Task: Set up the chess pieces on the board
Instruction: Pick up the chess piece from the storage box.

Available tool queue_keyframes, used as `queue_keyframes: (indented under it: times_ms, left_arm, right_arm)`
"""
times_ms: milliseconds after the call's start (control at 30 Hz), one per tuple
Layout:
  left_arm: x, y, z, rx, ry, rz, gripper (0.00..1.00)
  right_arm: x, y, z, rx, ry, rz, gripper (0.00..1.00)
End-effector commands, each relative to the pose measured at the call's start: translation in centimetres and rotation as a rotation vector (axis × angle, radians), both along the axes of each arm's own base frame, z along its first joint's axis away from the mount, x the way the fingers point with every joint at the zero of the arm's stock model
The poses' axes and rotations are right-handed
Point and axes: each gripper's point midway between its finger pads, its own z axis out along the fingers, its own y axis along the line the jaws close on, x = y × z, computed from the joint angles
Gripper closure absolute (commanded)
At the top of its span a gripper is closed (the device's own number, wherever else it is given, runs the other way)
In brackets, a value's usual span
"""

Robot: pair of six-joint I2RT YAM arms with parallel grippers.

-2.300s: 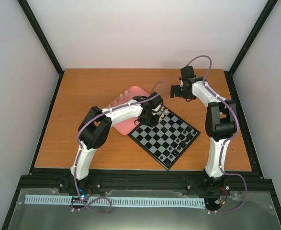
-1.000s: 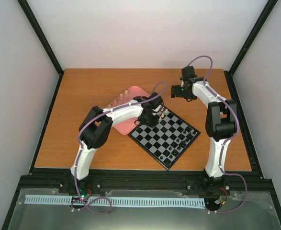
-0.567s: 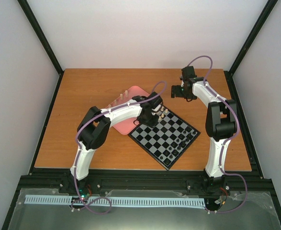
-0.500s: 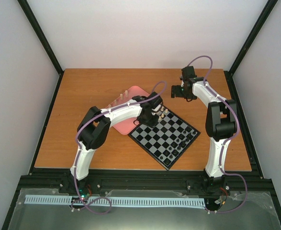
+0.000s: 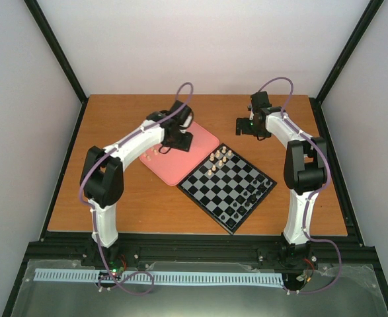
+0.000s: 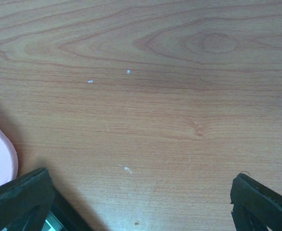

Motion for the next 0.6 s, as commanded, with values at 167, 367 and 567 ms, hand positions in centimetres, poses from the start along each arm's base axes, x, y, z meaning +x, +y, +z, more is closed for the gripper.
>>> queue_keyframes:
  times_ms: [167, 367, 567]
  left_arm:
    - [4.0, 6.6, -3.8, 0.065, 0.043, 0.123, 0.40]
    - [4.5, 7.2, -6.3, 0.080, 0.087, 0.138, 0.41]
    - [5.3, 8.3, -7.0, 0.094, 0.084, 0.176, 0.41]
  right_arm:
    - [0.2, -0.2, 1.3, 0.017, -0.036, -0.003, 0.00]
    - [0.3, -0.2, 1.1, 0.013, -0.032, -0.003, 0.00]
    - [0.4, -0.4, 0.9, 0.003, -0.029, -0.001, 0.00]
